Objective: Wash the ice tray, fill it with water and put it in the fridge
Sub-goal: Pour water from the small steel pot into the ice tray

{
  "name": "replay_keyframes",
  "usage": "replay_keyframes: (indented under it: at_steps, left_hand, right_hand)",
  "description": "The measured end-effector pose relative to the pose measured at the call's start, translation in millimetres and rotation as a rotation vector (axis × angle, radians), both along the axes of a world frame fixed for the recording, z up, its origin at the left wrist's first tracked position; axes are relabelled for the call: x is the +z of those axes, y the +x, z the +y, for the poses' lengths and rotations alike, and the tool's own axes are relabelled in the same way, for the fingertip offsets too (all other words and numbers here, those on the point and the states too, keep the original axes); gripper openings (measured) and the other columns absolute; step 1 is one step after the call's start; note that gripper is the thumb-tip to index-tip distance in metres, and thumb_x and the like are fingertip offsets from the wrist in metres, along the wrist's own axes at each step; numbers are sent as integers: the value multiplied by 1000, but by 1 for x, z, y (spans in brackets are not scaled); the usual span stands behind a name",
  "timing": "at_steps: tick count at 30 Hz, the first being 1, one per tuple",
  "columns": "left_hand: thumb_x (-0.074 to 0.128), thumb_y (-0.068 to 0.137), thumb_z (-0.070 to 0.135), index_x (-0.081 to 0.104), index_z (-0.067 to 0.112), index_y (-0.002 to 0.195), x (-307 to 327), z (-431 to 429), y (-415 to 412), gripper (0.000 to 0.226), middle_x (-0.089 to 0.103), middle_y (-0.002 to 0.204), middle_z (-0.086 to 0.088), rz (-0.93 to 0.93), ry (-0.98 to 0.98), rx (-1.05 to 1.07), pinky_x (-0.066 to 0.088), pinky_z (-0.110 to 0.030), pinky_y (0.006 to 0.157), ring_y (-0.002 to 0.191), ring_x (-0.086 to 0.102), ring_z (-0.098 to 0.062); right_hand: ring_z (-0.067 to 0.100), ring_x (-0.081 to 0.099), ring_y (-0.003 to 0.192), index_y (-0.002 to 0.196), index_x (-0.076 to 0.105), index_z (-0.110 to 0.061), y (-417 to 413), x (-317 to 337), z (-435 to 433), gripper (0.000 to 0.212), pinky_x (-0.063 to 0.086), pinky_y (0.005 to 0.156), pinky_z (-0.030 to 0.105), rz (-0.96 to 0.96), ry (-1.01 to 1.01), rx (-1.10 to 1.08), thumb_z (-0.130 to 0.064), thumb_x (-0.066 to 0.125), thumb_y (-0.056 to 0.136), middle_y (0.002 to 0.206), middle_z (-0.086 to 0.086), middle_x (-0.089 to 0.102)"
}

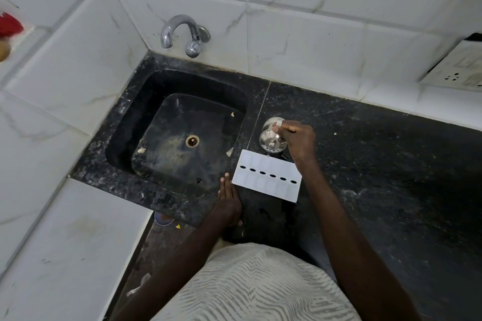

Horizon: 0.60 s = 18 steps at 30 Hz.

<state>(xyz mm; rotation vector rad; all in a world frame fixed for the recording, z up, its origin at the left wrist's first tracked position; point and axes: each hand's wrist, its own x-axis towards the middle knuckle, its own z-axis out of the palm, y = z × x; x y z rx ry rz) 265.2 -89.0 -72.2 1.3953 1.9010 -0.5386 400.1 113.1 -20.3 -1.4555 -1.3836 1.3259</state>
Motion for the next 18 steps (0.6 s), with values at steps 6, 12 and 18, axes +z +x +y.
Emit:
replay_keyframes:
  at_steps: [6,12,18]
  left_hand:
    - [79,87,37,-17,-17,155,-4,-1,0,129,-29,162,-36,-1,17,2,4,-51,131,154,-22,-50]
    - [81,86,34,-17,-17,155,-5,-1,-1,130,-30,161,-35,-11,16,0,4,-52,131,153,-23,-50]
    - [79,86,40,-16,-18,155,-5,0,-1,130,-28,161,-37,12,6,-26,4,-53,130,153,-22,-52]
  right_hand:
    - [27,77,96,103,82,-2,-2,-1,2,23,63,90,42,25,-51,-46,-6,87,81,101,8,80]
    - [13,78,79,97,83,-7,-7,-3,3,18,61,72,30,79,-126,-129,-9,87,80,86,-2,81]
    - [20,78,87,99,84,-8,-14,-3,2,21,65,84,40,67,-104,-86,-12,89,79,94,1,81]
